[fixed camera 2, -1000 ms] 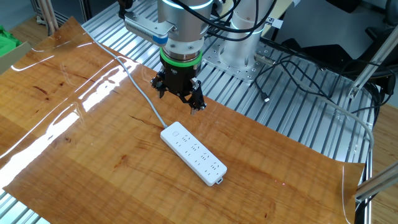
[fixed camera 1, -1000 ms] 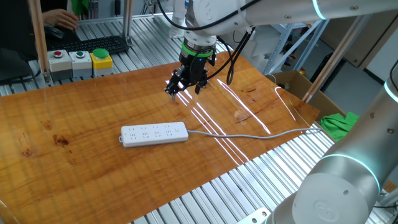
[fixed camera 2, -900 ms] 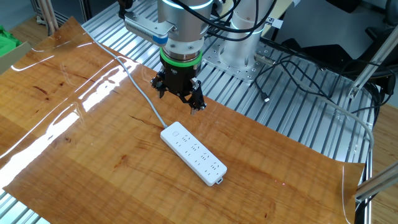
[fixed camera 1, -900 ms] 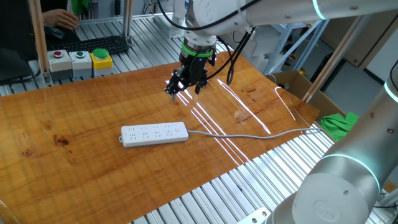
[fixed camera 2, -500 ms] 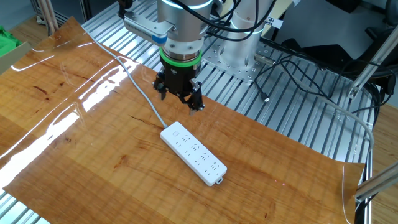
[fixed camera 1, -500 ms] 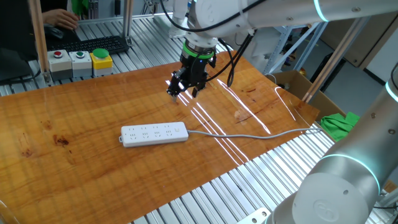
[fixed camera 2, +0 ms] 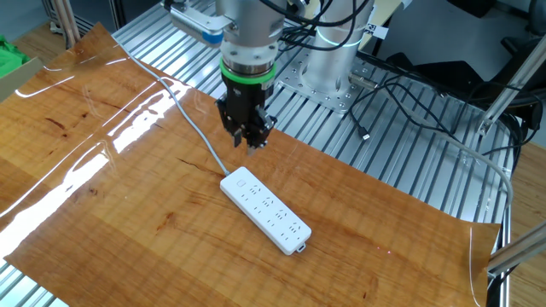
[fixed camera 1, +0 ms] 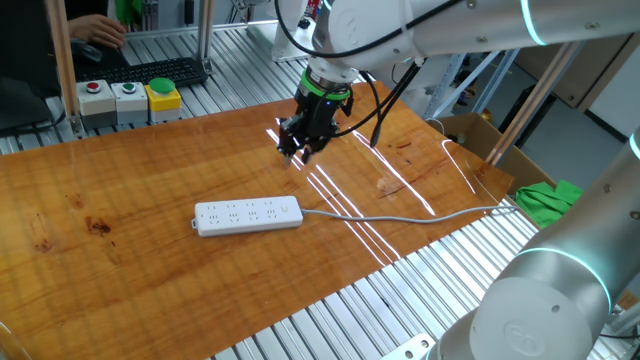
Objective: Turn on the power strip by pressing the button
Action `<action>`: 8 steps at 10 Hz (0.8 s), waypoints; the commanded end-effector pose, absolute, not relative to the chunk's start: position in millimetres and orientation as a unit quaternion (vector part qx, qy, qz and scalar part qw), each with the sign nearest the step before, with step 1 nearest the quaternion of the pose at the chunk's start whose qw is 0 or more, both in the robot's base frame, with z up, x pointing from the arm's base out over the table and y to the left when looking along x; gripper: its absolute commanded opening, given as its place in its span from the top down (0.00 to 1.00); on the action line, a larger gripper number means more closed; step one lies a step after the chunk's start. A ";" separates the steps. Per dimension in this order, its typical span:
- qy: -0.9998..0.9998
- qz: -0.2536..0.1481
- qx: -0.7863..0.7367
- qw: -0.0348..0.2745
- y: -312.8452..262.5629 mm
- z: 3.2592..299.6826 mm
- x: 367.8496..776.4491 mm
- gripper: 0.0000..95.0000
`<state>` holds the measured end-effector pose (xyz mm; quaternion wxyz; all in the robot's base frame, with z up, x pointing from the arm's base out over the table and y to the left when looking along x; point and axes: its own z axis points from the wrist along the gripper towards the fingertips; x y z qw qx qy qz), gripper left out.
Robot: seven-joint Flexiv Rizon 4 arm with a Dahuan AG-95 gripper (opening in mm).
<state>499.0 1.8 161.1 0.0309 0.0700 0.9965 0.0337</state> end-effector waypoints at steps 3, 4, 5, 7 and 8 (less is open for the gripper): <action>0.997 0.036 0.068 0.031 0.2 157.3 499.3 1.00; 0.997 0.036 0.068 0.031 -0.4 156.5 499.4 1.00; 0.997 0.036 0.068 0.030 -0.8 155.6 499.3 1.00; 0.996 0.036 0.069 0.031 -1.6 153.8 498.4 1.00; 0.996 0.036 0.070 0.030 -1.8 153.4 498.4 1.00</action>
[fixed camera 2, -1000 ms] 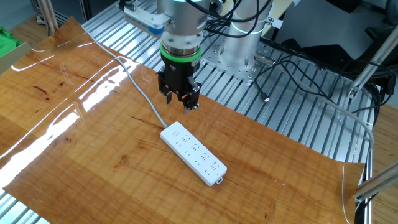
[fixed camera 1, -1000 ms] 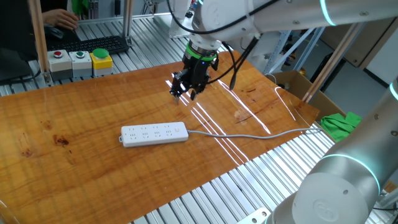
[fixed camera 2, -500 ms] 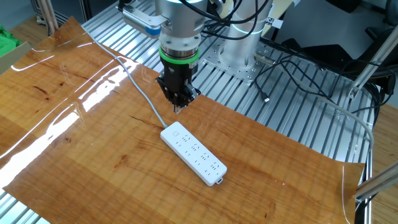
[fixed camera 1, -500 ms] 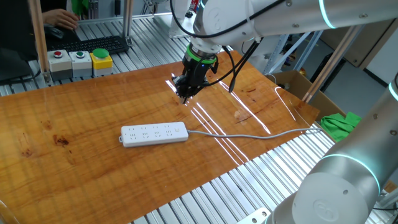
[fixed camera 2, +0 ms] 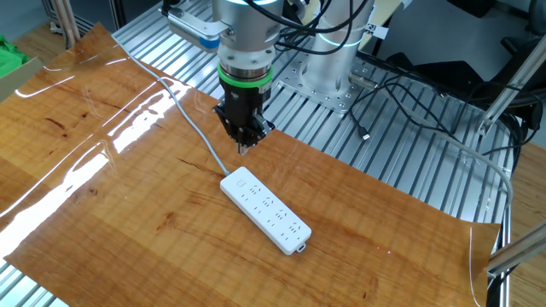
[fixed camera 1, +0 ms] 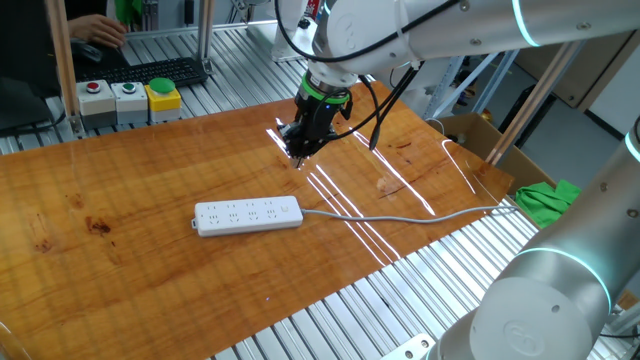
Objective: Turn on the power strip by pressing the button
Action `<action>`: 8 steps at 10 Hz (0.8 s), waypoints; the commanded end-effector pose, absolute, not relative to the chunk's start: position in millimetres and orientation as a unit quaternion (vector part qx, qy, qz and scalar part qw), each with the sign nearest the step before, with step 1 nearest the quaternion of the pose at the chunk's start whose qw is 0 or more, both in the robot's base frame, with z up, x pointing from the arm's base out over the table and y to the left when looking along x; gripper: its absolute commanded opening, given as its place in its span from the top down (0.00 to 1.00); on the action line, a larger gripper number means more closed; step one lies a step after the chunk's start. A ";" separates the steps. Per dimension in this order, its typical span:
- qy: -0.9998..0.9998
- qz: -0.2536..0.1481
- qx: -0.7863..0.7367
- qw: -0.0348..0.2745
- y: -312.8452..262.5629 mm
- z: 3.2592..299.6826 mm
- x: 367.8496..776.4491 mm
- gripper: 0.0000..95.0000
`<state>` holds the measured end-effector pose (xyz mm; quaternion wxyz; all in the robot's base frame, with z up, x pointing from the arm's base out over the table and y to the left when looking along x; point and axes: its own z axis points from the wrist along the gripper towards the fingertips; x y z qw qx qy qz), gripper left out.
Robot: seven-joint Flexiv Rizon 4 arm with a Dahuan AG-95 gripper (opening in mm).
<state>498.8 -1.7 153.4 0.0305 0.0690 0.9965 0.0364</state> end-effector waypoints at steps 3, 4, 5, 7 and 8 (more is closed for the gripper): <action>0.996 0.036 0.071 0.030 -2.9 151.6 498.4 1.00; 0.996 0.036 0.071 0.031 -3.3 150.5 498.1 1.00; 0.996 0.036 0.071 0.031 -3.7 150.0 498.0 1.00; 0.996 0.036 0.072 0.031 -3.8 149.7 497.8 1.00; 0.996 0.036 0.072 0.031 -3.9 149.5 497.8 1.00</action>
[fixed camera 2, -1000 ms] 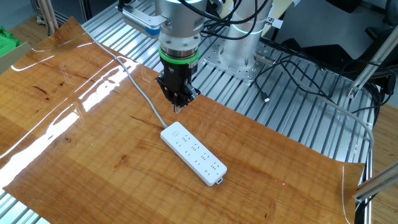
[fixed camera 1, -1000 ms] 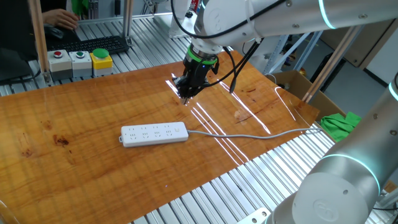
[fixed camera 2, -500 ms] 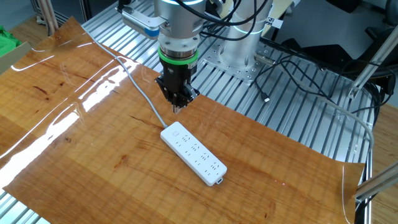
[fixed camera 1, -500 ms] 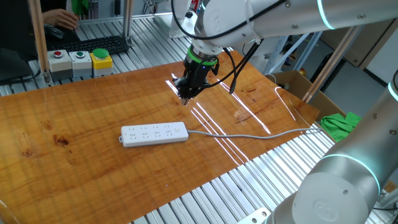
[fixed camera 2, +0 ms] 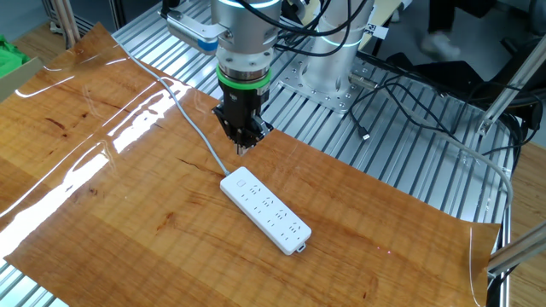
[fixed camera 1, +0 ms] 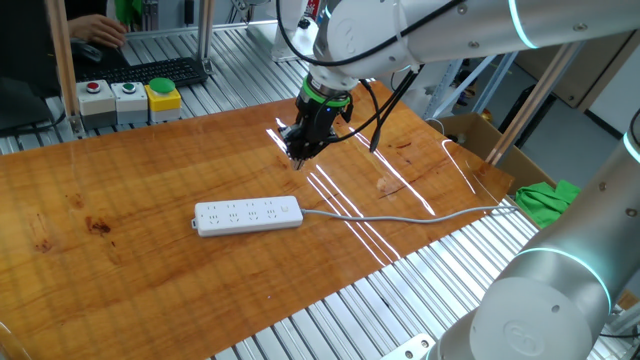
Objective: Turn on the power strip by pressing the button
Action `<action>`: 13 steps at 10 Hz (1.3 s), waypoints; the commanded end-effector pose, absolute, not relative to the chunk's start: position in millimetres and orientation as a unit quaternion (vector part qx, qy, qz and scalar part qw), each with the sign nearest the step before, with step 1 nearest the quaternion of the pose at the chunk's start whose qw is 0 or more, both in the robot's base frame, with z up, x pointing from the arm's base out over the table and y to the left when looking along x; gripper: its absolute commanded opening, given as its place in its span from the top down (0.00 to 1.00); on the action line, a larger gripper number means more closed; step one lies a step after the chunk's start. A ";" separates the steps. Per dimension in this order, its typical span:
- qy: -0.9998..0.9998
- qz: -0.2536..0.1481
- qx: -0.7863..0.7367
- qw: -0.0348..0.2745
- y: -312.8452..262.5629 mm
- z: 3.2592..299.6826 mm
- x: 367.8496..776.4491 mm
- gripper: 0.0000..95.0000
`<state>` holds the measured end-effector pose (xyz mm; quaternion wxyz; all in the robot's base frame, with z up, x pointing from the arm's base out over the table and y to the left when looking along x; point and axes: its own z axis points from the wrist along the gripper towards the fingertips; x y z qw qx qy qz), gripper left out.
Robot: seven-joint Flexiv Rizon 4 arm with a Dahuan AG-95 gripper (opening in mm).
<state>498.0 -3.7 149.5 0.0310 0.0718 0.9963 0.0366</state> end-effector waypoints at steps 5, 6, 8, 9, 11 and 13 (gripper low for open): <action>0.996 0.036 0.076 0.033 -3.3 146.0 498.0 1.00; 0.996 0.035 0.074 0.033 -3.3 145.4 498.1 1.00; 0.996 0.035 0.075 0.033 -3.1 143.2 498.4 1.00; 0.996 0.035 0.076 0.033 -2.8 140.9 498.7 1.00; 0.996 0.036 0.078 0.033 -2.3 137.3 498.8 1.00; 0.996 0.036 0.078 0.033 -2.1 134.4 499.0 1.00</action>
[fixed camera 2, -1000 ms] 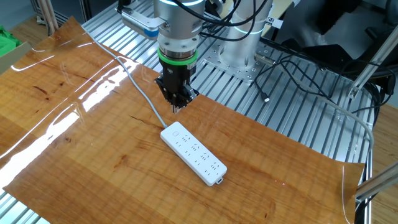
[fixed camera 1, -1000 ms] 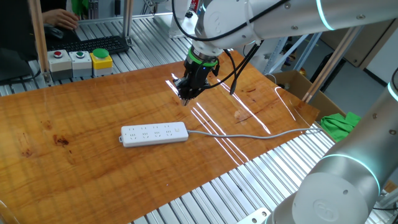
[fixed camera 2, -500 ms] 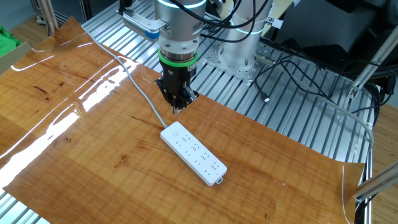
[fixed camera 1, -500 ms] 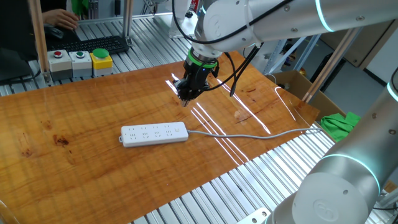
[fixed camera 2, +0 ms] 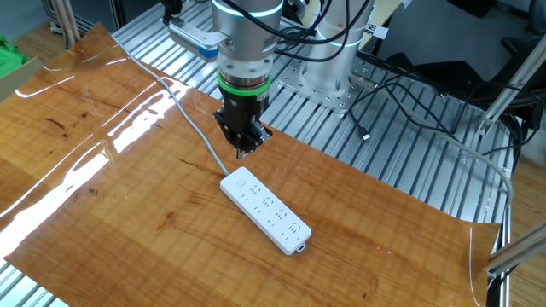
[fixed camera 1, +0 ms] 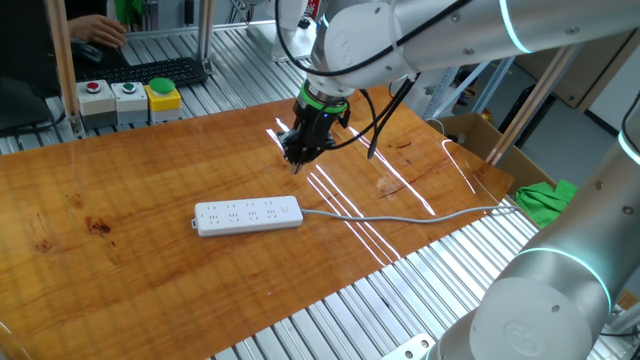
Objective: Turn on the power strip by pressing the button
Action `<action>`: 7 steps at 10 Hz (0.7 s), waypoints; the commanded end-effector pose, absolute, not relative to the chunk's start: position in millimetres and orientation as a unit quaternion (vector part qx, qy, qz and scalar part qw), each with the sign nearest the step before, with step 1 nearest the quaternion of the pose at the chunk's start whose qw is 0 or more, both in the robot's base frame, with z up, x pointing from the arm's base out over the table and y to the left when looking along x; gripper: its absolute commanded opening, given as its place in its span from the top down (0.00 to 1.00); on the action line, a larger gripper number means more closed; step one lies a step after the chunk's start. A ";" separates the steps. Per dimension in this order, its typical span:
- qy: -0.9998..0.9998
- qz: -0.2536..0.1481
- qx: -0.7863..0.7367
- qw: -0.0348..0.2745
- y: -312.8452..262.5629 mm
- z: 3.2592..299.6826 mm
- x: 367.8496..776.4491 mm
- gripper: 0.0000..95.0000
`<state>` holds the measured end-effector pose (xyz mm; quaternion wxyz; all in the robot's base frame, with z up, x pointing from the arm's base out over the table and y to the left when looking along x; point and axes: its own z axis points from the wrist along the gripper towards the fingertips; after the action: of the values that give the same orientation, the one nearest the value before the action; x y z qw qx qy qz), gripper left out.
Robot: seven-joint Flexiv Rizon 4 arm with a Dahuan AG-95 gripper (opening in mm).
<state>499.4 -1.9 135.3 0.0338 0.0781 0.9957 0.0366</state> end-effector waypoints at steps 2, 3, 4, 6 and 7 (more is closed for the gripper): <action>0.996 0.036 0.078 0.033 -1.3 127.0 499.7 1.00; 0.996 0.036 0.080 0.034 -0.9 122.8 500.0 1.00; 0.996 0.035 0.078 0.034 -0.7 120.4 500.1 1.00; 0.996 0.038 0.080 0.034 -0.2 108.9 500.7 0.80; 0.996 0.038 0.079 0.034 -0.2 105.7 500.7 0.80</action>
<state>500.0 -0.4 102.8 0.0331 0.0777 0.9957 0.0384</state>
